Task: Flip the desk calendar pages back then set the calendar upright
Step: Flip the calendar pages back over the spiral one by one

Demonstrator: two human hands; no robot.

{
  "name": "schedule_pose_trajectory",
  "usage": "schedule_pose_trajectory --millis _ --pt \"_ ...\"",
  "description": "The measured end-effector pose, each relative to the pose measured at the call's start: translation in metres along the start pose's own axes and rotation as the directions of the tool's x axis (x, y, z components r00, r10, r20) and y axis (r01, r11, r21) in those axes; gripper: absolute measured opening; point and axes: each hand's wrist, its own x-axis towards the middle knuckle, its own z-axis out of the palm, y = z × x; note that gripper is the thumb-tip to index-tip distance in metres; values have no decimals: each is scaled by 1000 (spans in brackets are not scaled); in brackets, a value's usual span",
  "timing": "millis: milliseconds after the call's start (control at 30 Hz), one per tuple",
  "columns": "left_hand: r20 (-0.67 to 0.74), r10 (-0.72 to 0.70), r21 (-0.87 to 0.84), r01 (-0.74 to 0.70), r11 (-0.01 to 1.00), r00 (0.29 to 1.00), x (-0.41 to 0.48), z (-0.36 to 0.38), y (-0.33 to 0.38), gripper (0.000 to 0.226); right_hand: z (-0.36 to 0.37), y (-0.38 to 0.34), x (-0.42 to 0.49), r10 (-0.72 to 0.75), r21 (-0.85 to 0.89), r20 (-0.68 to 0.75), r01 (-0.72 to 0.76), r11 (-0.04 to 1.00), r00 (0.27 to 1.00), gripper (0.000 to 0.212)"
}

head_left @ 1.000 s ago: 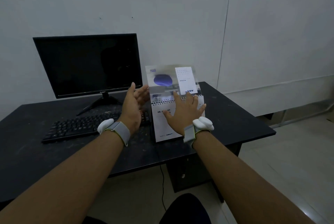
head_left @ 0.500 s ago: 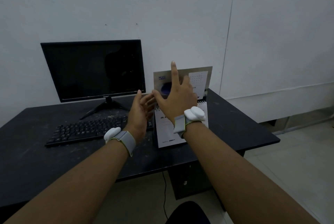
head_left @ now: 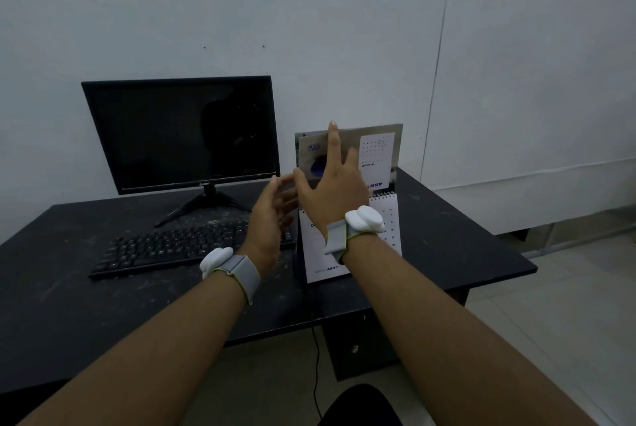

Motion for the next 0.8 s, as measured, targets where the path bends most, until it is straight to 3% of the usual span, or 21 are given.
schedule_pose_trajectory --millis 200,500,600,733,800 --pt "3 37 43 -37 998 999 -1 0 -1 46 0 1 -4 -1 147 -34 6 989 999 94" --pt "46 20 131 -26 991 999 1 1 -6 44 -23 4 -37 88 372 -174 -17 928 981 49" --pt "37 26 126 -30 992 999 1 1 -6 49 -32 5 -60 203 454 -187 -99 886 961 40" --pt "20 70 164 -72 984 997 2 -4 -7 37 -38 10 -98 387 496 -94 -294 817 917 17" --pt "35 101 213 -106 971 994 2 -4 -10 42 -38 17 -113 516 488 11 -456 745 856 29"
